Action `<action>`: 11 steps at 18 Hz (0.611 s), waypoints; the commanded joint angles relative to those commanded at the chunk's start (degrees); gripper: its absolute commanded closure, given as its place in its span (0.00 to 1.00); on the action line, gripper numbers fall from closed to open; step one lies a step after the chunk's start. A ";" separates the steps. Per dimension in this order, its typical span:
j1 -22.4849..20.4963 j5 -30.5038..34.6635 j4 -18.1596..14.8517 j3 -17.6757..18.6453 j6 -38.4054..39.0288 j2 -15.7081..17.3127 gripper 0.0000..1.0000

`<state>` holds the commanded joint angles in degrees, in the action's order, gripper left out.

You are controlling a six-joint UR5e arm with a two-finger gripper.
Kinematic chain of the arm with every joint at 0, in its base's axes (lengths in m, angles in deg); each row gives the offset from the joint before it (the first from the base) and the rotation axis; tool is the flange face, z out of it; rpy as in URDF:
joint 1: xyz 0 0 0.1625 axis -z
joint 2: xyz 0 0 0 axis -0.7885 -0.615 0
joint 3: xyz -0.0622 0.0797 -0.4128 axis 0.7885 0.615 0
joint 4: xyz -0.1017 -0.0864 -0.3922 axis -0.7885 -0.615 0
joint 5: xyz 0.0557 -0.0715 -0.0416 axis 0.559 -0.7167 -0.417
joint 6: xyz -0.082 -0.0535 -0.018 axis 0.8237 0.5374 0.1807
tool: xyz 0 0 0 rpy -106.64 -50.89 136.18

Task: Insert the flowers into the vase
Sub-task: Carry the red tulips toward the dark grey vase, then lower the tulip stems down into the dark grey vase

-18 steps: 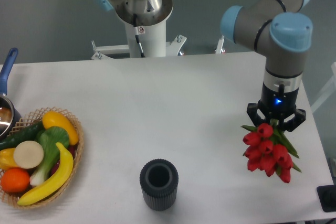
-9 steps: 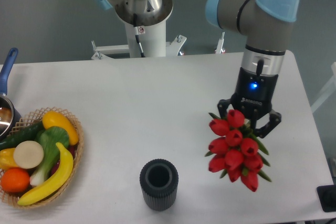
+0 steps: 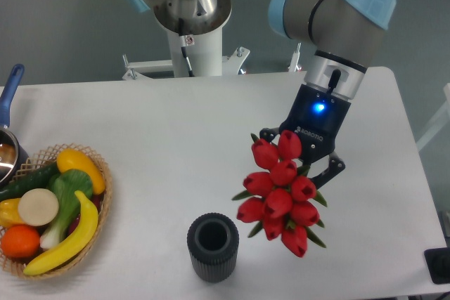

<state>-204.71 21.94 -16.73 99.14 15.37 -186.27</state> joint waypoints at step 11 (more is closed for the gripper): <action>1.07 -21.26 2.91 -2.73 -0.88 -6.16 0.91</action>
<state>-203.65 0.68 -13.82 96.41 14.49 -192.43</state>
